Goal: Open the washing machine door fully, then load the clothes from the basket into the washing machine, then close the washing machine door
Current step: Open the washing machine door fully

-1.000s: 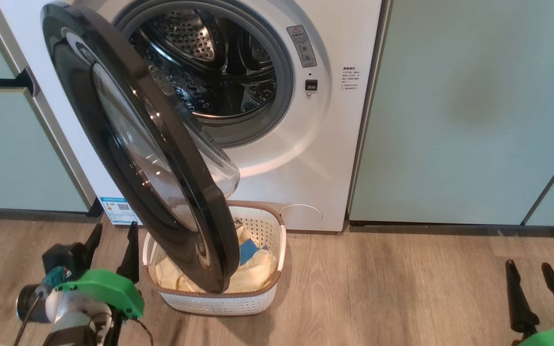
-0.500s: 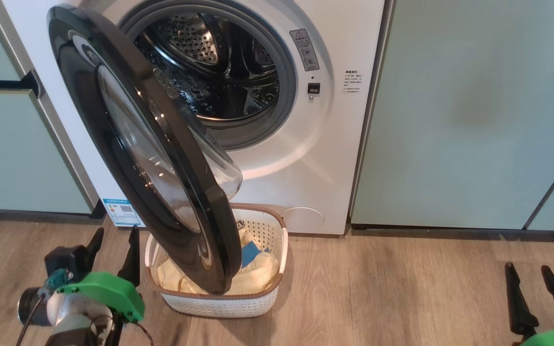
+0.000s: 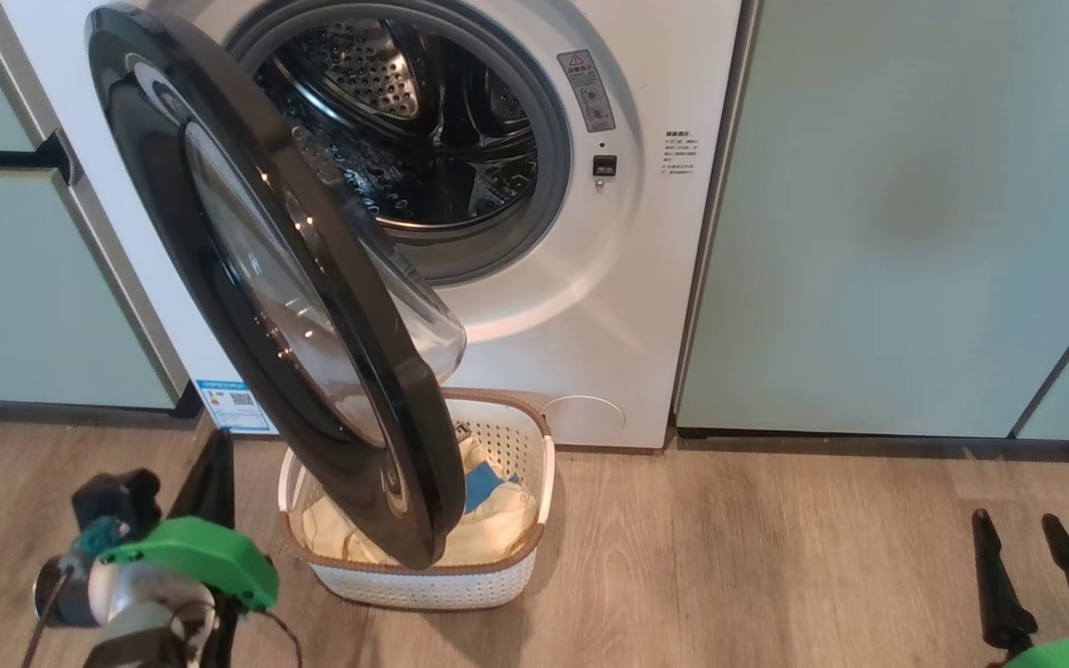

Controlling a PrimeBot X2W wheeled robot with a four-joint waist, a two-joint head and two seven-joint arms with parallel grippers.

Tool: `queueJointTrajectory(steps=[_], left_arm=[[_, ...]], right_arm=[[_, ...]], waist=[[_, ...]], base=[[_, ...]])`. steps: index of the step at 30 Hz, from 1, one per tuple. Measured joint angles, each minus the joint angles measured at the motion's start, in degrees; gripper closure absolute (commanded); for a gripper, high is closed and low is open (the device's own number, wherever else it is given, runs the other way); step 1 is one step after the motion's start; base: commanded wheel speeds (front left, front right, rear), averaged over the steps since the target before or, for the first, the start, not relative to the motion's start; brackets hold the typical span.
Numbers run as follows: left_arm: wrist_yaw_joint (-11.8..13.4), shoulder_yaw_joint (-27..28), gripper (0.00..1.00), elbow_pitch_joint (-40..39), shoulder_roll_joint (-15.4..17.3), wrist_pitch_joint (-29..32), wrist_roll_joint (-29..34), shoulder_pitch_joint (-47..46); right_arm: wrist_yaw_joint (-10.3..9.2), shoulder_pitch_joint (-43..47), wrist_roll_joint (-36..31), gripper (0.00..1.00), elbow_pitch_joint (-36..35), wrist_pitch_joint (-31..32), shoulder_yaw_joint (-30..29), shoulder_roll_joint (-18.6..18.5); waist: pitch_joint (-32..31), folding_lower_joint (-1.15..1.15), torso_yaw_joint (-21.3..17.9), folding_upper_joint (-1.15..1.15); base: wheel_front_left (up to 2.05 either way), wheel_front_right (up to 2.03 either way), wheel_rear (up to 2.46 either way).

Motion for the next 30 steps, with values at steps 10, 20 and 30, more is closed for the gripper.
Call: queueJointTrajectory(steps=[10,20,30], left_arm=[[0.85,6.84,1.0,-4.79,1.41,0.05,-5.3,-3.44],[5.13,10.46,1.0,-21.53,3.81,8.38,-10.16,-13.96],[6.82,1.01,1.0,-37.01,0.74,19.46,-12.02,-21.9]], right_arm=[[0.0,0.02,-0.08,0.0,0.23,0.0,-0.52,0.16],[0.01,1.32,-0.09,0.0,0.33,0.0,-0.93,1.07],[0.01,1.27,-0.08,0.0,0.32,0.0,-1.02,1.08]], waist=[[-0.02,0.0,0.73,0.0],[-0.29,0.0,1.55,0.0],[-0.09,0.0,2.55,0.0]], base=[[0.0,0.0,0.0],[0.0,0.0,0.0],[0.0,0.0,0.0]])
